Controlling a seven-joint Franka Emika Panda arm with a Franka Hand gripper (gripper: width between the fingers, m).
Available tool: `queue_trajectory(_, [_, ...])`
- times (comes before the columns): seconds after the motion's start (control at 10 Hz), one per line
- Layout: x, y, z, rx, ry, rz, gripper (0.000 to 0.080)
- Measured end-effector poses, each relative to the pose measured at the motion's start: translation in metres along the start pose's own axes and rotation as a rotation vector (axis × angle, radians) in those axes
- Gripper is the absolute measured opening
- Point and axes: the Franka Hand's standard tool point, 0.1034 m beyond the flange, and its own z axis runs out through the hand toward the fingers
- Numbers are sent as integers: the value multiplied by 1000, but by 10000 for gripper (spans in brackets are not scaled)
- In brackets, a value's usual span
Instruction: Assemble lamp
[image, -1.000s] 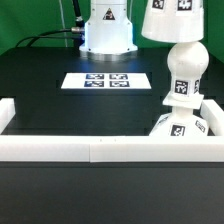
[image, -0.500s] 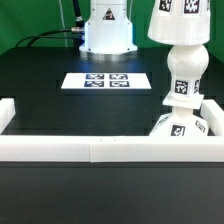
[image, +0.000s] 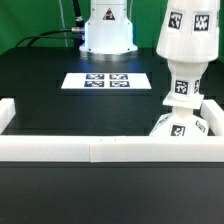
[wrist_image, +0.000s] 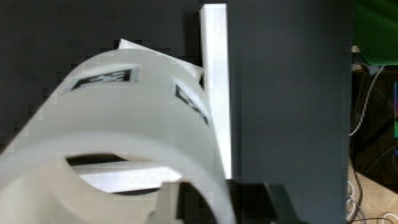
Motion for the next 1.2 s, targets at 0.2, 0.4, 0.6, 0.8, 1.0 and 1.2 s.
queue_trajectory(0.2, [4, 0, 16, -3, 17, 3, 45])
queue_trajectory(0.4, [5, -1, 31, -7, 25, 2, 45])
queue_trajectory(0.6, [5, 0, 40, -9, 23, 4, 45])
queue_trajectory(0.8, [4, 3, 42, -9, 19, 7, 45])
queue_trajectory(1.0, [4, 5, 42, -10, 18, 10, 45])
queue_trajectory(1.2, [3, 7, 42, -10, 17, 13, 366])
